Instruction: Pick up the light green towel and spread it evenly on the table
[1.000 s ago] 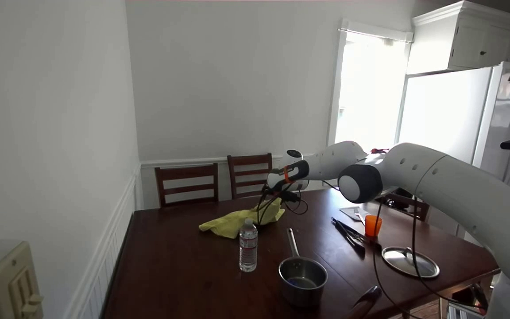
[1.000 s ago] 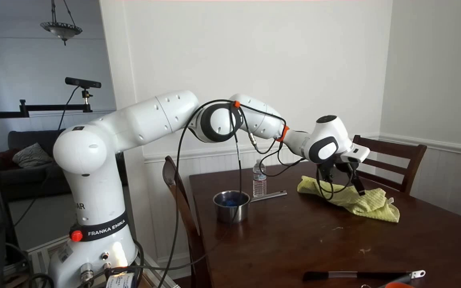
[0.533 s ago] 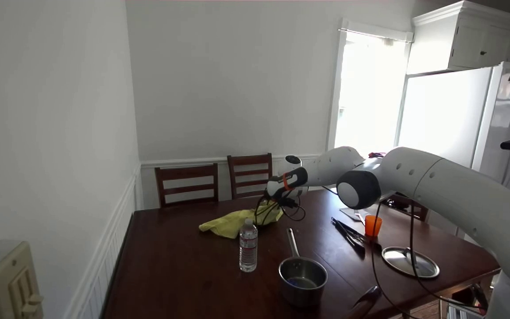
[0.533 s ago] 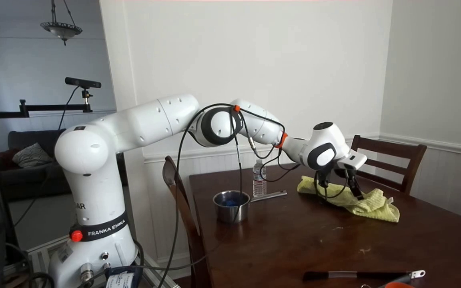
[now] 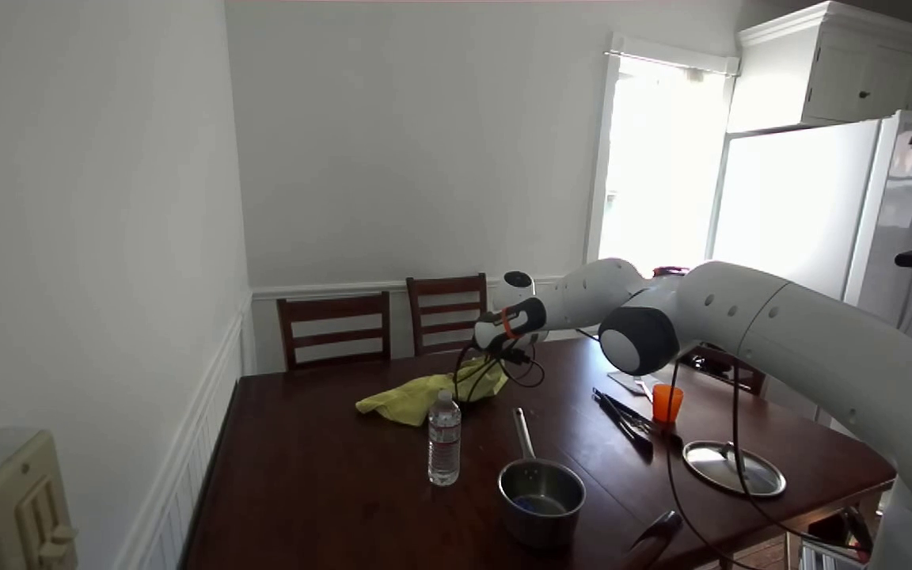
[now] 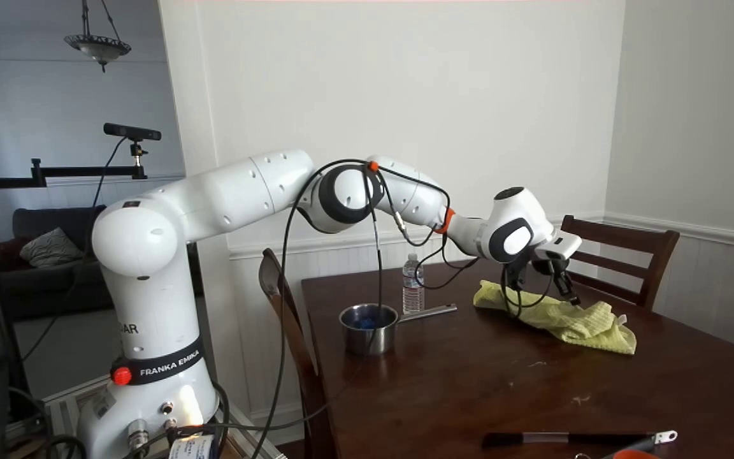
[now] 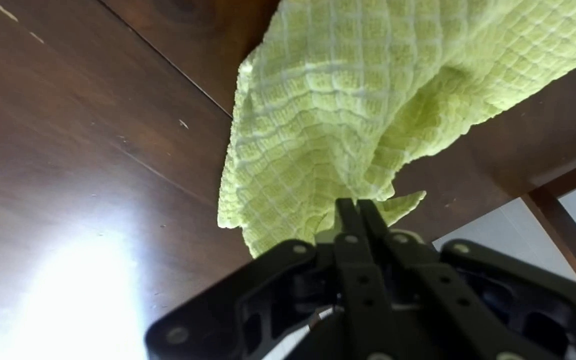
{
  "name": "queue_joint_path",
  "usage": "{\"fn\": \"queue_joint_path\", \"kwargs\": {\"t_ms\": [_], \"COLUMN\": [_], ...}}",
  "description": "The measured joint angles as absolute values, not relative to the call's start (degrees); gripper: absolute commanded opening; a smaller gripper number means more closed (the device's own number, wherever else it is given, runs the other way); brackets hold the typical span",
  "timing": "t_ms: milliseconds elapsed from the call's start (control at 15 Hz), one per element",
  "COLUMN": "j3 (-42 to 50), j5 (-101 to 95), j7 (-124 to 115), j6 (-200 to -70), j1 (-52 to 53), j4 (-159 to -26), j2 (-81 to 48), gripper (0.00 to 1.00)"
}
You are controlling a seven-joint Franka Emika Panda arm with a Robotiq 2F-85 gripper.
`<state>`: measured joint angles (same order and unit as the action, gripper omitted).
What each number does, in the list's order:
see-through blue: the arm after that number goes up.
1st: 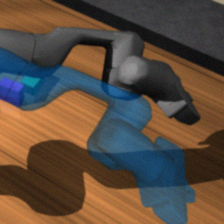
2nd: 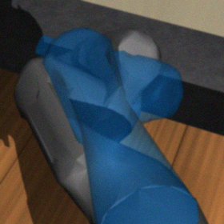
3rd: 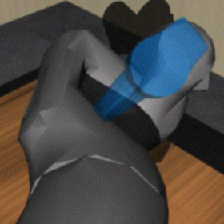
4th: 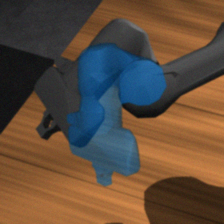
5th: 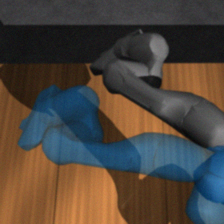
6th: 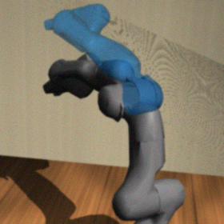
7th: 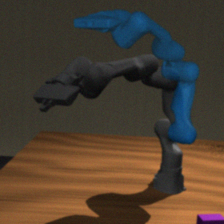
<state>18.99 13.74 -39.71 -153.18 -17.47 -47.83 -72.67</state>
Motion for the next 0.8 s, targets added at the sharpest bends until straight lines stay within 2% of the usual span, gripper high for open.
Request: {"fn": "queue_joint_path", "kwargs": {"t_ms": [133, 800], "j3": [19.41, 27.38], "j5": [13.74, 12.84], "j7": [-39.85, -43.23], "j6": [-152.27, -142.62], "j1": [-17.21, -12.02], "j4": [-47.85, -53.82], "j2": [-72.63, -67.12], "gripper": [0.29, 0.95]}}
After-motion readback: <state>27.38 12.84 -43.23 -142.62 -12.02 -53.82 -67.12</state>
